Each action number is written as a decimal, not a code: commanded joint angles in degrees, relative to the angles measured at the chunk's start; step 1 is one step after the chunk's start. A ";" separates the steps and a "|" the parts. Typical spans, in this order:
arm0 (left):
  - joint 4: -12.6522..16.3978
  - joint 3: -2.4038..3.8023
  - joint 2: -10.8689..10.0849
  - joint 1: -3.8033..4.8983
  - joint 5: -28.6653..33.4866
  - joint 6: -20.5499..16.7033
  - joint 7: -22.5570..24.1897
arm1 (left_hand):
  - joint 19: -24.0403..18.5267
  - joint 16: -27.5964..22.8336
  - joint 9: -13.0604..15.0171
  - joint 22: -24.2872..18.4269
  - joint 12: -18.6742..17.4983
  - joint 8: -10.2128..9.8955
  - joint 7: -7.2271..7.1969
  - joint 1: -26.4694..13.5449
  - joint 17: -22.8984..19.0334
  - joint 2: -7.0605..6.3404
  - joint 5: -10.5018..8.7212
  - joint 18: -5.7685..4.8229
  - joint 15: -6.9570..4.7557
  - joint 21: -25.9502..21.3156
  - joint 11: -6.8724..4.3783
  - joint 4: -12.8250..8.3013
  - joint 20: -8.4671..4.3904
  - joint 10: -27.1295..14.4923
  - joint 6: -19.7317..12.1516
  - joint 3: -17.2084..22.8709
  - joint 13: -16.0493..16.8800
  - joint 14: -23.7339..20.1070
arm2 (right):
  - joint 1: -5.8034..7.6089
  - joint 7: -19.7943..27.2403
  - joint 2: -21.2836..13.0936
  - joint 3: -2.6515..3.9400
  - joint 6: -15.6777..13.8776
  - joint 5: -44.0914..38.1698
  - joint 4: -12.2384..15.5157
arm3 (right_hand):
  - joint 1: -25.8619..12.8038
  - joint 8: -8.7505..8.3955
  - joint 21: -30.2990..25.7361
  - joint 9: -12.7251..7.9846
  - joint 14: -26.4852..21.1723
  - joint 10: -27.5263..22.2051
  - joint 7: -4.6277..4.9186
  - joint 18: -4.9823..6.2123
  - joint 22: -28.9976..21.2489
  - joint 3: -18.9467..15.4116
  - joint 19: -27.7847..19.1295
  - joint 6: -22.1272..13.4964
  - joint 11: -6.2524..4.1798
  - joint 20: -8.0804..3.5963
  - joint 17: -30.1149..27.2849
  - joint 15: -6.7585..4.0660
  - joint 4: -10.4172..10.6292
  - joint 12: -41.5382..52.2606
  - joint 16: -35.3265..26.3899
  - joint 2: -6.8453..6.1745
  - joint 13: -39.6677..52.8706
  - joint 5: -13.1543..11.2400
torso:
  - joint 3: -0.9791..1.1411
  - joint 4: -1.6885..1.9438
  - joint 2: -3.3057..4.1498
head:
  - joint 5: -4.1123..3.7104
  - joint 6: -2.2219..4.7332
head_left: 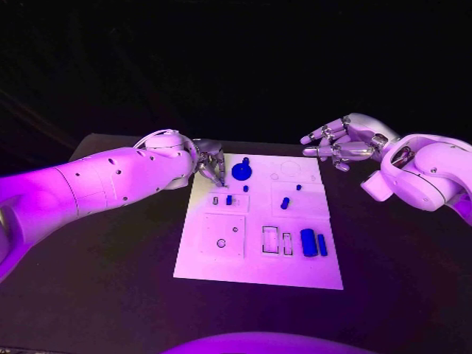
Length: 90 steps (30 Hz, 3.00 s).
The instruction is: Assemble the parts on the task board
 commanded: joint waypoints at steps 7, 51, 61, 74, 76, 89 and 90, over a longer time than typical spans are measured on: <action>1.12 -0.18 -0.68 -0.51 -1.40 -1.43 1.60 | 0.94 0.14 1.15 2.46 2.43 1.47 -0.50 0.20 15.06 1.52 0.21 -1.13 -0.88 1.03 -0.34 -0.38 -0.49 3.17 2.07 2.20 3.44 5.93 | -0.07 0.25 0.06 -0.01 0.84 -0.44 0.02 | 0.05 0.18 -0.11 -0.07 0.94 -0.08 0.16 0.75 -0.05 -0.22 -0.32 0.21 -0.17 -0.03 -0.05 0.33 -0.02 -0.30 -0.36 0.42 -0.09 0.22 | 0.01 0.00 0.00 | 0.13 -0.04; 3.91 -0.23 -4.04 -1.24 -1.15 -7.61 8.37 | 1.40 0.14 2.97 3.81 4.72 2.24 -0.77 -4.20 15.06 -1.79 0.59 -1.32 -1.29 1.69 -0.77 -2.44 -0.98 6.63 3.38 12.50 7.36 5.93 | -0.15 0.31 -0.11 -0.02 0.94 -0.44 -0.07 | 0.13 0.26 -0.29 -0.07 0.90 -0.05 0.13 0.78 -0.30 -0.25 -0.41 0.28 -0.19 -0.04 -0.26 0.31 0.00 -0.32 -0.59 0.53 -0.19 0.19 | -0.04 -0.02 0.04 | 0.38 0.00; 4.41 -0.23 -4.82 -1.37 -1.17 -7.05 8.38 | 1.46 0.14 3.12 3.92 4.96 2.37 -0.87 -4.29 15.06 -2.33 0.59 -1.34 -1.34 1.76 -0.85 -2.77 -1.02 6.89 3.52 12.93 7.71 5.93 | -0.18 0.29 -0.15 -0.03 0.99 -0.47 -0.08 | 0.13 0.26 -0.29 -0.07 0.90 -0.05 0.13 0.78 -0.30 -0.25 -0.41 0.28 -0.19 -0.04 -0.26 0.31 0.00 -0.32 -0.59 0.53 -0.19 0.19 | -0.05 -0.03 0.04 | 0.44 -0.16; 4.23 -0.23 -4.71 -1.40 -1.43 -4.02 6.54 | 1.14 0.14 3.17 3.44 3.79 2.23 -0.76 -5.03 15.06 -2.39 0.57 -1.19 -1.31 1.12 -0.75 -2.53 -1.03 5.61 3.22 13.46 6.09 5.93 | -0.20 0.26 -0.19 -0.03 1.00 -0.51 0.00 | 0.13 0.26 -0.29 -0.07 0.90 -0.05 0.13 0.78 -0.30 -0.25 -0.41 0.28 -0.19 -0.04 -0.26 0.31 0.00 -0.32 -0.59 0.53 -0.19 0.19 | 0.04 -0.09 0.08 | 0.39 -0.20; 4.12 -0.23 -4.68 -1.41 -1.44 -3.79 6.29 | 1.09 0.14 3.18 3.40 3.35 2.17 -0.72 -5.19 15.06 -2.38 0.57 -1.17 -1.28 1.03 -0.72 -2.49 -1.01 5.12 3.07 13.67 5.51 5.93 | -0.20 0.26 -0.21 -0.03 0.99 -0.51 0.03 | 0.13 0.26 -0.29 -0.07 0.90 -0.05 0.13 0.78 -0.30 -0.25 -0.41 0.28 -0.19 -0.04 -0.26 0.31 0.00 -0.32 -0.59 0.53 -0.19 0.19 | 0.04 -0.08 0.07 | 0.40 -0.20; 3.77 -0.23 -4.60 -1.41 -1.06 -3.74 5.79 | 0.70 0.14 2.36 2.97 0.22 -0.63 0.12 -5.55 15.06 -2.89 0.54 -1.01 -0.73 0.17 -0.07 -2.99 -0.59 1.87 -1.54 14.46 1.53 5.93 | -0.20 0.23 -0.37 -0.03 0.90 -0.51 0.18 | 0.18 0.31 -0.41 -0.06 0.88 -0.03 0.12 0.81 -0.48 -0.29 -0.48 0.31 -0.20 -0.05 -0.33 0.30 0.00 -0.33 -0.68 0.57 -0.25 0.16 | 0.02 -0.08 0.06 | 0.30 -0.31; 3.77 -0.23 -4.59 -1.41 -1.02 -3.74 5.79 | 0.70 0.14 2.25 2.98 0.16 -0.93 0.21 -5.56 15.06 -2.93 0.54 -1.01 -0.69 0.14 -0.01 -3.04 -0.55 1.82 -1.97 14.49 1.47 5.93 | -0.20 0.24 -0.37 -0.03 0.90 -0.51 0.19 | 0.18 0.31 -0.41 -0.06 0.88 -0.03 0.12 0.81 -0.48 -0.29 -0.48 0.31 -0.20 -0.05 -0.33 0.30 0.00 -0.33 -0.68 0.57 -0.25 0.16 | 0.01 -0.07 0.04 | 0.29 -0.33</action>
